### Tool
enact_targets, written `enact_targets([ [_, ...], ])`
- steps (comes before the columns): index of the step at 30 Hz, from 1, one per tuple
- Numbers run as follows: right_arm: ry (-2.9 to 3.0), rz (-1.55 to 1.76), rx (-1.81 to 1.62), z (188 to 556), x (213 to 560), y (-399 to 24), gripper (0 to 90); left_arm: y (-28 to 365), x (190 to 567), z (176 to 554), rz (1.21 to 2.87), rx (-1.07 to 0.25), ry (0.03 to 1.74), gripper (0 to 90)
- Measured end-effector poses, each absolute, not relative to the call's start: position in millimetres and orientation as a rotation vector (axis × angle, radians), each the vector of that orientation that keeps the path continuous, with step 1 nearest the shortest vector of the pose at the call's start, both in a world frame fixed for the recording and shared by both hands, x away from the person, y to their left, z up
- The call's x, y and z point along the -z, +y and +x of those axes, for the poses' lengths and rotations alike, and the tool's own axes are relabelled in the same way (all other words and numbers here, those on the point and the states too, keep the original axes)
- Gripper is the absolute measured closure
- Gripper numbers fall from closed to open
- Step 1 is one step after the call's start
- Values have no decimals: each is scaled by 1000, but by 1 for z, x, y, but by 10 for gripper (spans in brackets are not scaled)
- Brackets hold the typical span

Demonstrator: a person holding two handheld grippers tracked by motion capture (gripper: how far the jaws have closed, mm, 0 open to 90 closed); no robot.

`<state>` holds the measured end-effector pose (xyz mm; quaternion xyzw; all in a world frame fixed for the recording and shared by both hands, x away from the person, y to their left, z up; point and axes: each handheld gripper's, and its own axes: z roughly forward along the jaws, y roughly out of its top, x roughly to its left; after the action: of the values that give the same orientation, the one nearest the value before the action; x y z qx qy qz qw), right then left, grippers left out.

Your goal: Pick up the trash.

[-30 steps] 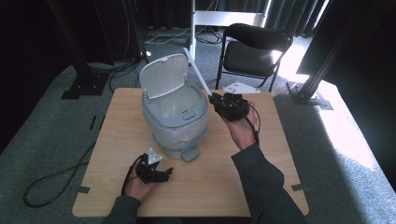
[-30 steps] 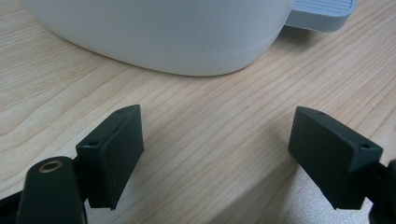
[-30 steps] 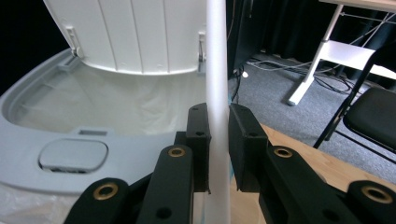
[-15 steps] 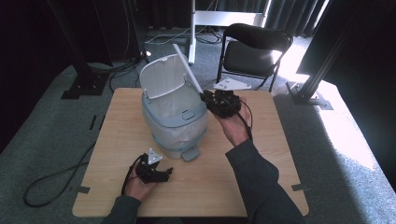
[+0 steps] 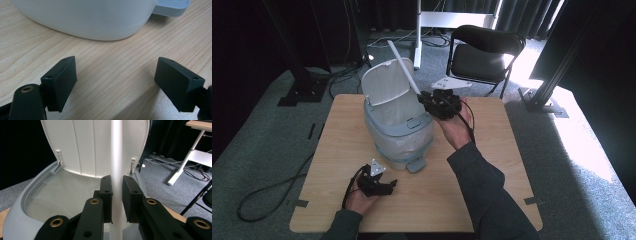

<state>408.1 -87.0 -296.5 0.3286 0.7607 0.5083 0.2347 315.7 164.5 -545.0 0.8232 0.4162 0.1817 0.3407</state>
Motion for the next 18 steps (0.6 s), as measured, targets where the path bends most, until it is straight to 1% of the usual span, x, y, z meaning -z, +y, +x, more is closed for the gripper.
enact_targets([
  [18, 2126, 906, -1433, 427, 297, -72, 788, 164, 545, 316, 2144, -472, 1081, 180],
])
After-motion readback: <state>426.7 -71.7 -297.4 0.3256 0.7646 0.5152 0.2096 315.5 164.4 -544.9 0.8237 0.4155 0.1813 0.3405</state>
